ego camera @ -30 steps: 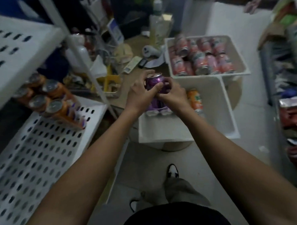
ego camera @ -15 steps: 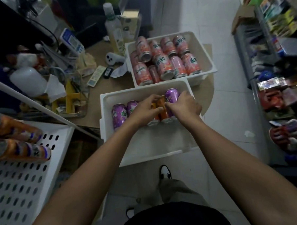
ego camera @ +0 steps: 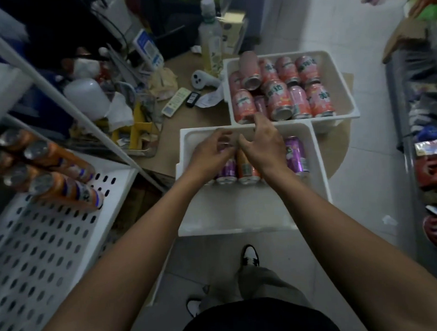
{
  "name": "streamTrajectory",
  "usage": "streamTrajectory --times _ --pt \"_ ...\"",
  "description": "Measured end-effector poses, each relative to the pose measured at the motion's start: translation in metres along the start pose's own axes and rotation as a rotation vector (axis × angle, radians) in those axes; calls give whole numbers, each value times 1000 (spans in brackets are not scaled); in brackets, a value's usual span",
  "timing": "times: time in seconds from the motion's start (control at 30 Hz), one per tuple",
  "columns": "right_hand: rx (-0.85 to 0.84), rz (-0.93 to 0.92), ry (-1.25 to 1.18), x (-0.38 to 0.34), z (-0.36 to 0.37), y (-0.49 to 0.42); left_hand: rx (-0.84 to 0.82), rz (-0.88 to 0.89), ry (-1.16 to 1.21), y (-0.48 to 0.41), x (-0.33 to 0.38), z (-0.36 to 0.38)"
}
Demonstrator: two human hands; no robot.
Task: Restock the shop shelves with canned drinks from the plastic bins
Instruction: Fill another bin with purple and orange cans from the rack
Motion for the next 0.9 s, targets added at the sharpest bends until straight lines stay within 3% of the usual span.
streamTrajectory --times 0.43,0.63,0.9 --pt "-325 -396 -224 -206 126 61 598 -162 -2 146 -80 -209" --pt "-458 -504 -270 -257 167 98 750 -260 32 209 -108 -255" --pt "-610 -500 -323 -284 206 122 890 -288 -72 247 -133 -280"
Point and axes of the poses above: each hand's wrist, its own y-axis away from the middle knuckle, its own z-axis out of the palm, x = y × z, the point moved 6 cm from there along -y, towards the middle knuckle, and after that the axes turned 1 degree about -z, right-handed, at the moved point
